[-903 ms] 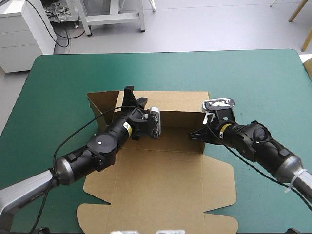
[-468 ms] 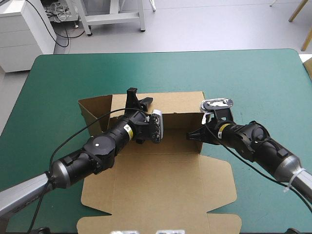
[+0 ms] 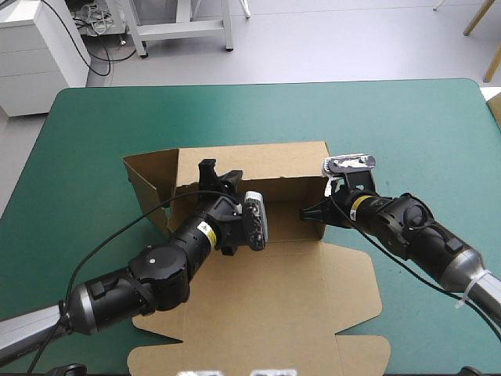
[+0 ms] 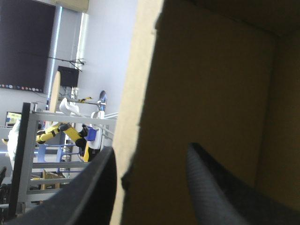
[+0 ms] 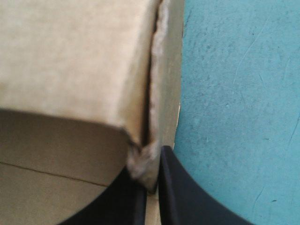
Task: Fold the box
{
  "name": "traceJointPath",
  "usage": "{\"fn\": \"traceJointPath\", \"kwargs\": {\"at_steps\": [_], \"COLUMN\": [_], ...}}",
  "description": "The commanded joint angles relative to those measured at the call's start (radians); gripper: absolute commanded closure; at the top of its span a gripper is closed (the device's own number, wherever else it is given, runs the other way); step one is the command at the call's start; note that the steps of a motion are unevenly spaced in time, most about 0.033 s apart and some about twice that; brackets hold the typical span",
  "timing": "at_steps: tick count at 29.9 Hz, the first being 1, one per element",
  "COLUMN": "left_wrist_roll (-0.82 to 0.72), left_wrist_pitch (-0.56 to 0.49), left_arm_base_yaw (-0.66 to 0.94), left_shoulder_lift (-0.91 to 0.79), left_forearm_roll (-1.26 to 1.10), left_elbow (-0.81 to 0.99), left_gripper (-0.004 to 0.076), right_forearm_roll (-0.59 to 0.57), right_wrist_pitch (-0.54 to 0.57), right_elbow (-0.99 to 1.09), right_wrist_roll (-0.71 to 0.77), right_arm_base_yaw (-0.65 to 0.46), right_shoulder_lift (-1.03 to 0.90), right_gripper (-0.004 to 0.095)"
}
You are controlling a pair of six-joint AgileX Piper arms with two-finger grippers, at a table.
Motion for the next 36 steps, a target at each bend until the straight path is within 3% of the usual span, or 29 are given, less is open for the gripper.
{"fn": "traceJointPath", "kwargs": {"at_steps": [1, 12, 16, 23, 27, 33, 36], "left_wrist_roll": [0.024, 0.024, 0.024, 0.105, 0.184, 0.390, 0.434], "left_wrist_pitch": [0.126, 0.335, 0.347, 0.378, 0.353, 0.321, 0.349], "left_arm_base_yaw": [-0.093, -0.391, -0.419, -0.413, -0.329, -0.048, 0.118], "left_shoulder_lift": [-0.040, -0.135, -0.168, -0.166, -0.166, -0.156, -0.146], "left_forearm_roll": [-0.036, -0.020, -0.020, -0.029, -0.139, -0.491, -0.628], "left_elbow": [-0.026, -0.041, -0.043, -0.179, -0.302, -0.438, -0.464], "left_gripper": [0.0385, 0.0385, 0.0386, 0.0385, 0.0386, 0.0388, 0.0453], "right_forearm_roll": [-0.035, -0.040, -0.036, -0.040, -0.040, -0.070, -0.090], "right_wrist_pitch": [-0.081, -0.069, -0.044, 0.151, 0.275, 0.483, 0.561], "right_elbow": [-0.040, -0.040, -0.040, -0.132, -0.217, -0.332, -0.384], "right_wrist_roll": [0.016, 0.016, 0.016, 0.013, 0.008, -0.032, -0.043], "right_arm_base_yaw": [0.002, 0.000, 0.000, 0.000, 0.000, 0.000, 0.000], "right_shoulder_lift": [-0.028, -0.028, -0.028, -0.028, -0.028, -0.011, 0.017], "right_gripper": [0.0928, 0.0928, 0.0928, 0.0928, 0.0928, 0.0928, 0.0928]}}
